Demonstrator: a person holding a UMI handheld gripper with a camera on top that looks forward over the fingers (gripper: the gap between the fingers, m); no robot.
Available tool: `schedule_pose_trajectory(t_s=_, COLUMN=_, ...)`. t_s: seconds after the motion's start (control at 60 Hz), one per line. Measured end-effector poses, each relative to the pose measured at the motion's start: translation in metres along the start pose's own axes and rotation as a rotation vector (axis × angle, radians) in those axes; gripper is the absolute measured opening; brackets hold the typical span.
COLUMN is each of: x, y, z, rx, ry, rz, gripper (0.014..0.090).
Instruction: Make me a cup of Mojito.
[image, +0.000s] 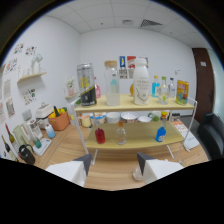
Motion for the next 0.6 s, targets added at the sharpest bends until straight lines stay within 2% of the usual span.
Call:
schedule_pose_trajectory(t_s=0.117, x=-0.041, y=-0.062, z=0.008, rx=0.061, ry=-0.012, rz=0.018, gripper=0.0853)
schedule_pose_trajectory(t_s=0.317, x=-0.083, y=-0.133, z=0.045, rx=0.141, ry=-0.015, rz=0.042, gripper=0.0852)
schedule_pose_trajectory(t_s=0.517, x=-0.097, y=-0.172, z=0.095, rx=0.206, ry=0.022, rz=-0.004, gripper=0.0862)
schedule_pose_trajectory(t_s=0.6, x=-0.096, y=-0.179, z=0.115, rx=0.205, ry=0.037, rz=-0.003, gripper=0.0862)
